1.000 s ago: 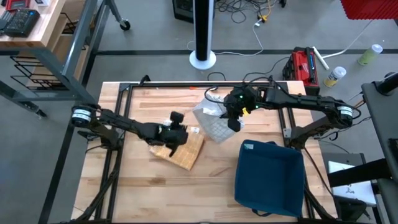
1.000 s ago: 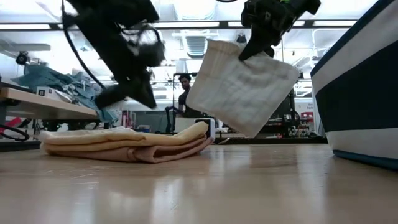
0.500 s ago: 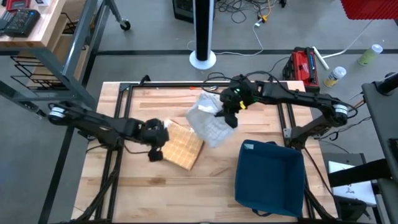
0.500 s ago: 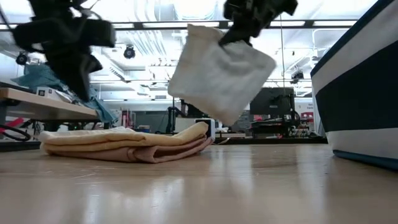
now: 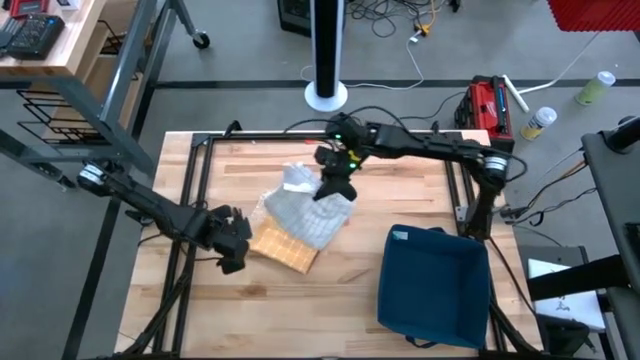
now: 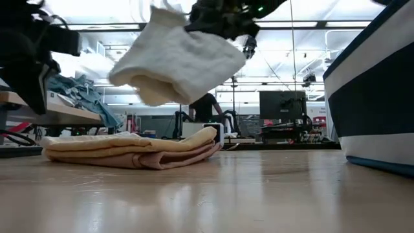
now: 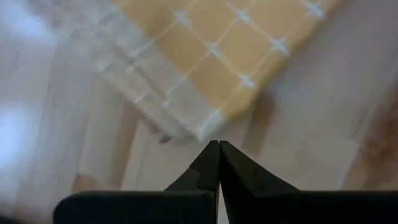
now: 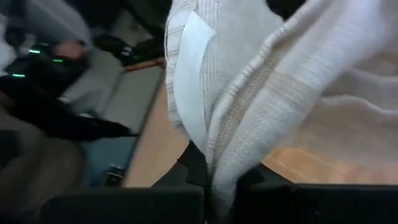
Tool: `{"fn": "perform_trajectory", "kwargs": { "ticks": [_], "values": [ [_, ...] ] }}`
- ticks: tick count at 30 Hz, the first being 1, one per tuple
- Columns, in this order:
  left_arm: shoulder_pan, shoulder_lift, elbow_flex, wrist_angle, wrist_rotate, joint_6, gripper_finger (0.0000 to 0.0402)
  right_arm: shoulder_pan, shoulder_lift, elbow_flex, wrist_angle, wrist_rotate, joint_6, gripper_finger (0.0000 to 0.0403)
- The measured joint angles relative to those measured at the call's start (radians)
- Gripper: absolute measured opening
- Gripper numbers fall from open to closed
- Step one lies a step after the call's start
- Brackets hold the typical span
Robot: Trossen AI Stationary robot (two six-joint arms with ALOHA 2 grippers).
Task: Fold towel
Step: Stack the folded white towel on top of the folded yellow towel
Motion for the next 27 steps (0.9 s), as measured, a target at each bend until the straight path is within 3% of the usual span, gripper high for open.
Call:
{"fn": "perform_trajectory", "kwargs": {
  "ticks": [4,11,14,19,27],
  "values": [
    [-0.071,-0.048,-0.001,-0.097,-0.103,-0.198,0.0000,0.014,0.125,0.111,0.002,-0.107,0.033,0.0011],
    [-0.155,-0.200,-0.009,-0.215,-0.240,-0.541,0.0000,0.063,0.342,0.330,0.002,-0.204,0.084,0.0011],
    [-0.182,-0.254,-0.016,-0.210,-0.309,-0.592,0.0000,0.074,0.411,0.404,-0.008,-0.239,0.103,0.0011],
    [-0.194,-0.314,-0.031,-0.215,-0.334,-0.615,0.0000,0.080,0.470,0.443,-0.005,-0.242,0.127,0.0011],
    [-0.194,-0.309,-0.051,-0.226,-0.342,-0.612,0.0000,0.078,0.539,0.443,-0.009,-0.154,0.140,0.0011]
  ]
}}
